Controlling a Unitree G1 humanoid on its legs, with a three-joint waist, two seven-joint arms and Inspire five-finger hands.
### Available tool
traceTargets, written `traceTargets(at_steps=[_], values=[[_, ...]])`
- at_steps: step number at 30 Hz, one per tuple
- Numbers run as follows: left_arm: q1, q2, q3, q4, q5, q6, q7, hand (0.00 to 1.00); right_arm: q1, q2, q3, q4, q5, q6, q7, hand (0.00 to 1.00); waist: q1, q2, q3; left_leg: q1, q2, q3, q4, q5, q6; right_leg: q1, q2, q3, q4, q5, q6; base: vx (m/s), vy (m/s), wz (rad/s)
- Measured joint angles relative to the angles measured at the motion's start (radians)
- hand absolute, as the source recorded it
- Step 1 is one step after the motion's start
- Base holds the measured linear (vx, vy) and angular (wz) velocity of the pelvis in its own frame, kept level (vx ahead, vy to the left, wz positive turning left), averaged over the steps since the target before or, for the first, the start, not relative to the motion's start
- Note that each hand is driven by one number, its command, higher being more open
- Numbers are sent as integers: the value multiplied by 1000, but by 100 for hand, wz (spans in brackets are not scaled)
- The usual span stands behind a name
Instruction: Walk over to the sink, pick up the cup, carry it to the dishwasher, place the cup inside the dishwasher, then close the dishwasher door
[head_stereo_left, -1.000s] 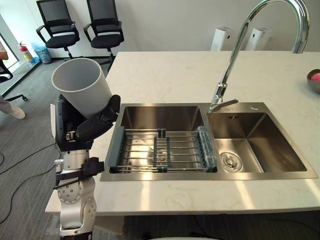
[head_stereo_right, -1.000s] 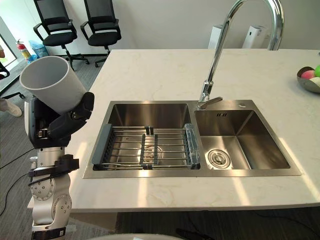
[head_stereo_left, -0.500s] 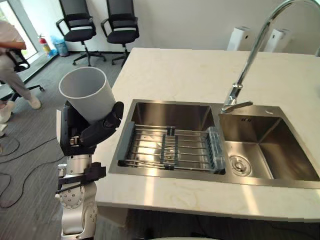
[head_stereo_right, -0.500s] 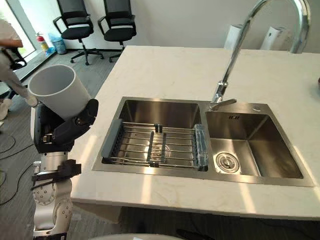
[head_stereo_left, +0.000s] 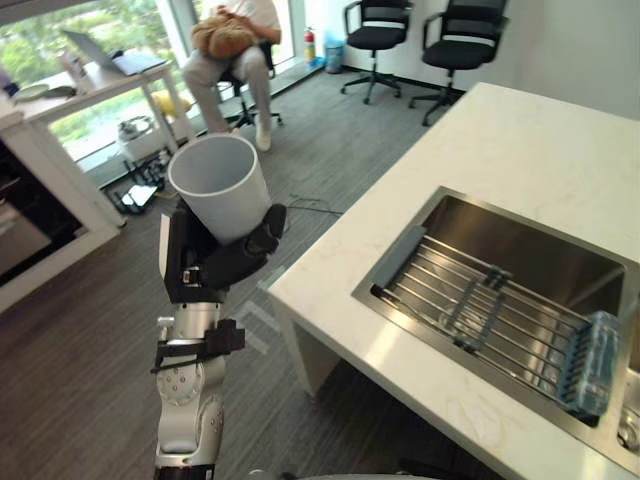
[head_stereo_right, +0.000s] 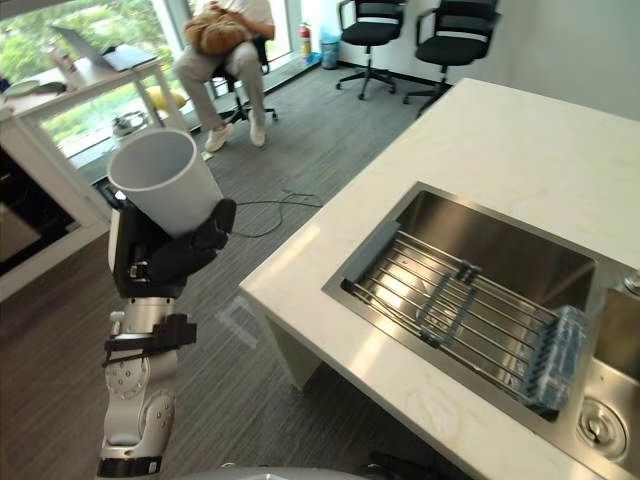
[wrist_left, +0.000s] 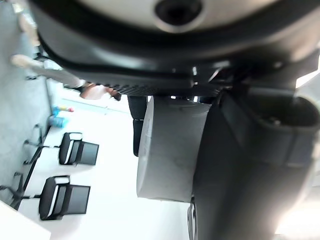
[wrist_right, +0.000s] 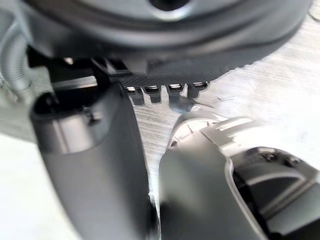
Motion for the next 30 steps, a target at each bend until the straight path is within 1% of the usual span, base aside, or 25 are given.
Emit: traceTargets(at_steps=[1, 2, 3, 5, 6, 7, 8, 9, 10, 11, 12, 13, 14, 15, 17, 19, 20, 21, 22, 23, 25, 26, 28, 29, 30], values=[[16, -3, -33, 2, 1, 0, -3, 0, 0, -13, 5, 1, -3, 0, 0, 100, -1, 21, -7, 56, 3, 37, -101, 53, -74, 17, -14, -59, 7, 14, 22, -71, 308, 124], [19, -3, -52, 0, 3, 0, -9, 0, -4, -24, 12, 2, -10, 2, -11, 100, 3, 43, -11, 63, -32, 23, -173, 51, -118, 18, -31, -93, 20, 23, 33, -121, 416, 148], [37, 8, -52, -17, 2, 1, -8, 0, -19, -29, 22, 2, -39, 11, -24, 100, 7, 44, -5, 69, -91, 26, -257, 37, -136, 27, -70, -140, 43, 41, 44, -126, 375, 108], [51, 11, -43, -24, 2, 1, 1, 0, -23, -37, 22, 0, -64, 15, -27, 100, 10, 47, -2, 80, -139, 2, -327, 32, -144, 32, -109, -165, 87, 47, 50, -109, 335, 81], [61, 17, -37, -30, 2, 10, 18, 0, -20, -46, 20, -13, -89, 15, -30, 100, 25, 48, 1, 91, -184, -39, -376, 19, -137, 38, -162, -173, 161, 57, 41, -90, 364, 76], [62, 19, -38, -31, 2, 16, 23, 0, -19, -51, 18, -21, -91, 15, -34, 100, 30, 50, 5, 93, -197, -60, -383, 14, -127, 41, -186, -163, 201, 66, 29, -54, 426, 124], [61, 20, -45, -33, 2, 28, 25, 0, 6, -62, 2, -50, -90, 10, -42, 100, 29, 55, 10, 96, -222, -132, -386, -1, -104, 38, -248, -93, 323, 102, -25, 51, 330, 173], [59, 22, -67, -37, 0, 26, 16, 0, 38, -67, -25, -85, -75, -9, -43, 100, 23, 65, 9, 85, -228, -229, -385, -12, -86, -15, -270, 73, 427, 104, -45, 125, 272, 222], [55, 34, -71, -38, -1, 16, 0, 0, 43, -58, -32, -94, -56, -13, -38, 100, 19, 64, 4, 59, -228, -301, -384, -17, -77, -55, -222, 210, 430, 39, -16, 148, 125, 234], [49, 42, -72, -34, -2, 3, -15, 0, 44, -44, -30, -99, -38, -14, -29, 100, 17, 68, 11, 35, -229, -376, -384, -14, -65, -89, -146, 351, 417, -28, -17, 130, -11, 198], [47, 43, -74, -27, -3, 2, -20, 0, 49, -33, -31, -101, -22, -15, -25, 100, 14, 74, 15, 27, -232, -430, -384, -10, -57, -101, -88, 434, 406, -63, -16, 153, -48, 238], [48, 43, -86, 5, -21, -5, -29, 0, 62, -16, -35, -115, 26, -23, -24, 100, 3, 88, 24, 27, -241, -535, -384, -9, -48, -111, 11, 567, 393, -114, -12, 198, -55, 256], [48, 44, -100, 31, -39, -5, -34, 0, 69, 6, -27, -138, 46, -30, -24, 100, -2, 92, 27, 42, -260, -624, -385, -10, -42, -127, 77, 649, 397, -150, -6, 201, -52, 243], [51, 45, -107, 35, -41, -5, -35, 0, 67, 13, -13, -152, 53, -30, -25, 100, -1, 90, 28, 52, -273, -658, -387, -12, -39, -145, 98, 677, 404, -165, -4, 190, -55, 197], [56, 54, -162, 34, -40, -7, -37, 0, 44, 25, 56, -200, 72, -30, -41, 100, 3, 94, 39, 101, -300, -760, -402, -31, -24, -270, 159, 747, 464, -192, -13, 213, -127, 139], [53, 79, -226, 19, -37, -1, -47, 0, 37, 31, 83, -252, 76, -29, -49, 100, -1, 94, 45, 137, -291, -812, -397, -61, -44, -375, 213, 798, 465, -185, -9, 210, -183, 91], [52, 94, -267, 1, -37, 6, -64, 0, 38, 32, 94, -274, 80, -28, -40, 100, -8, 93, 45, 155, -278, -843, -378, -91, -61, -427, 245, 843, 423, -154, -5, 203, -188, 84], [51, 101, -285, -9, -35, 9, -76, 0, 40, 35, 100, -284, 82, -28, -39, 100, -15, 90, 44, 157, -275, -855, -363, -109, -72, -443, 252, 872, 385, -129, 0, 404, -314, 91], [47, 117, -315, -30, -31, 9, -103, 0, 45, 42, 121, -295, 84, -30, -37, 100, -28, 56, 40, 164, -286, -894, -321, -145, -100, -448, 238, 927, 294, -21, 2, 444, -286, 79], [46, 112, -345, -35, -20, 14, -128, 0, 45, 45, 118, -289, 99, -32, -33, 100, -24, 66, 38, 181, -273, -901, -290, -186, -123, -440, 243, 899, 328, 56, -26, 526, -328, 69], [29, 109, -377, -35, -2, 23, -148, 0, 42, 42, 120, -283, 101, -43, -33, 100, -26, 74, 36, 181, -228, -875, -269, -174, -136, -420, 254, 853, 335, 23, -53, 395, -240, 59], [5, 109, -381, -35, 14, 26, -161, 0, 47, 46, 120, -282, 101, -49, -33, 100, -26, 72, 41, 199, -206, -850, -281, -153, -149, -393, 258, 825, 334, 13, -63, 385, -265, 72], [-28, 108, -371, -36, 17, 26, -171, 0, 61, 55, 120, -283, 102, -55, -32, 100, -24, 58, 50, 244, -186, -833, -300, -122, -154, -343, 266, 796, 334, -12, -80, 221, -164, 44], [-27, 133, -291, -34, 10, 2, -198, 0, 119, 128, 119, -285, 139, -128, -2, 100, -27, -42, 6, 211, -251, -684, -352, -138, -137, -371, 225, 858, 245, 93, -28, 47, -35, 11], [-27, 133, -291, -34, 10, 2, -198, 0, 119, 128, 119, -285, 139, -128, -2, 100, -27, -42, 6, 211, -251, -684, -352, -138, -137, -371, 225, 858, 245, 93, -28, 0, 0, 0]])
